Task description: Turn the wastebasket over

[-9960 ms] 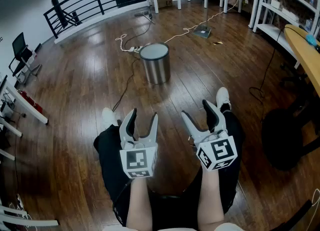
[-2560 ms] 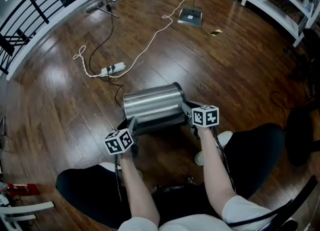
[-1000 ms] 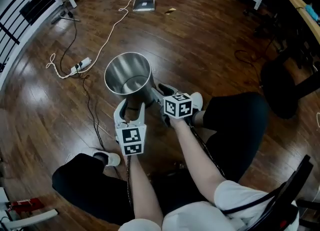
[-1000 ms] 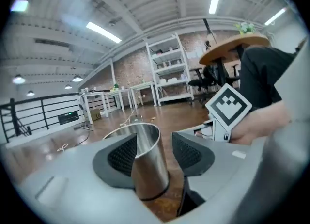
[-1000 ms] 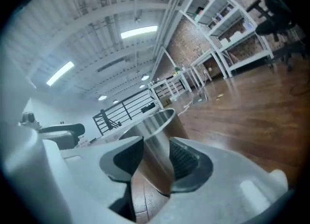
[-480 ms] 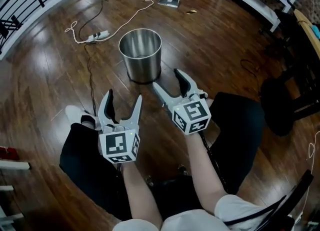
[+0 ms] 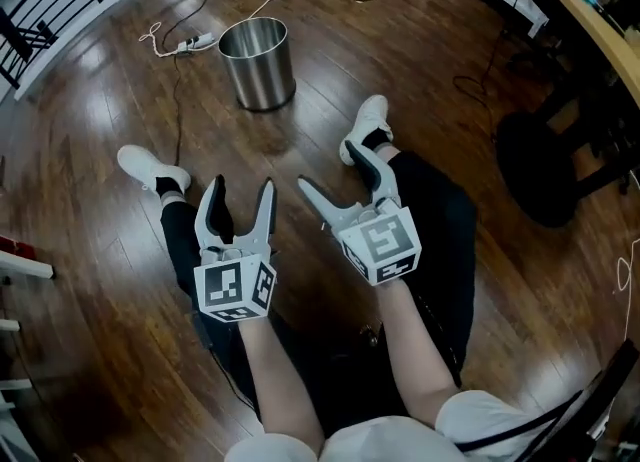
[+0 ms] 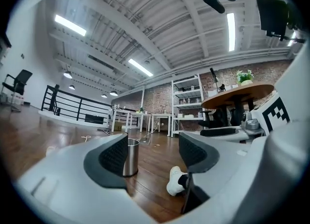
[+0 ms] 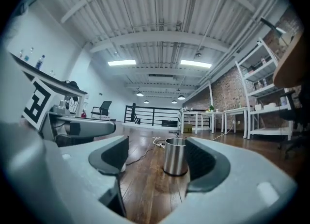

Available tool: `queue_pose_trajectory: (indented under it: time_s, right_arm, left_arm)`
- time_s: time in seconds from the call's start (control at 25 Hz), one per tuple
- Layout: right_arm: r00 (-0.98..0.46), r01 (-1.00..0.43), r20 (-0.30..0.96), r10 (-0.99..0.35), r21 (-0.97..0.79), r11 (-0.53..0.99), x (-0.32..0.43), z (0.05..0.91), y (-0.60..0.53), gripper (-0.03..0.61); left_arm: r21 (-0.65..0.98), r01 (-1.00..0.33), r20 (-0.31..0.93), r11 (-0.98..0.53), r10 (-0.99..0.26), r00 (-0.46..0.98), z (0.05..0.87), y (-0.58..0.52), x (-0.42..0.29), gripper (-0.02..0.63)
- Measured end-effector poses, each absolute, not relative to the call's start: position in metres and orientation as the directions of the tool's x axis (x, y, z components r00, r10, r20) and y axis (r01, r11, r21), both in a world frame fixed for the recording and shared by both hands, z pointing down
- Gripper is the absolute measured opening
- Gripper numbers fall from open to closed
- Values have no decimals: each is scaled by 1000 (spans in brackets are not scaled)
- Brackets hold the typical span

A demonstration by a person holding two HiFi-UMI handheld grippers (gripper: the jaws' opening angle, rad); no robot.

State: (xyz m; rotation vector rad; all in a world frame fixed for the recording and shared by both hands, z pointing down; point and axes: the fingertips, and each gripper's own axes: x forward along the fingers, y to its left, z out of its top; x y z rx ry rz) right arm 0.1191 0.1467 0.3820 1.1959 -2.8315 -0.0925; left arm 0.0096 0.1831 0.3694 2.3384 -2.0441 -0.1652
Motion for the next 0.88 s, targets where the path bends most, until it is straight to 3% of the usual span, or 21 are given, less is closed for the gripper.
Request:
queue_pose_trajectory:
  time_s: [0.4,0.88]
  right_arm:
    - [-711,-699,-13,-703,117,706,215,351,324,345]
    - [-683,-721,-1,-730,154,675,280,333,419,345]
  left_arm:
    - [15,-998,-93,-67,-994,65,342,372,106,345]
    - [-55,-998,-85,-16,-996,21,325,473,151,330]
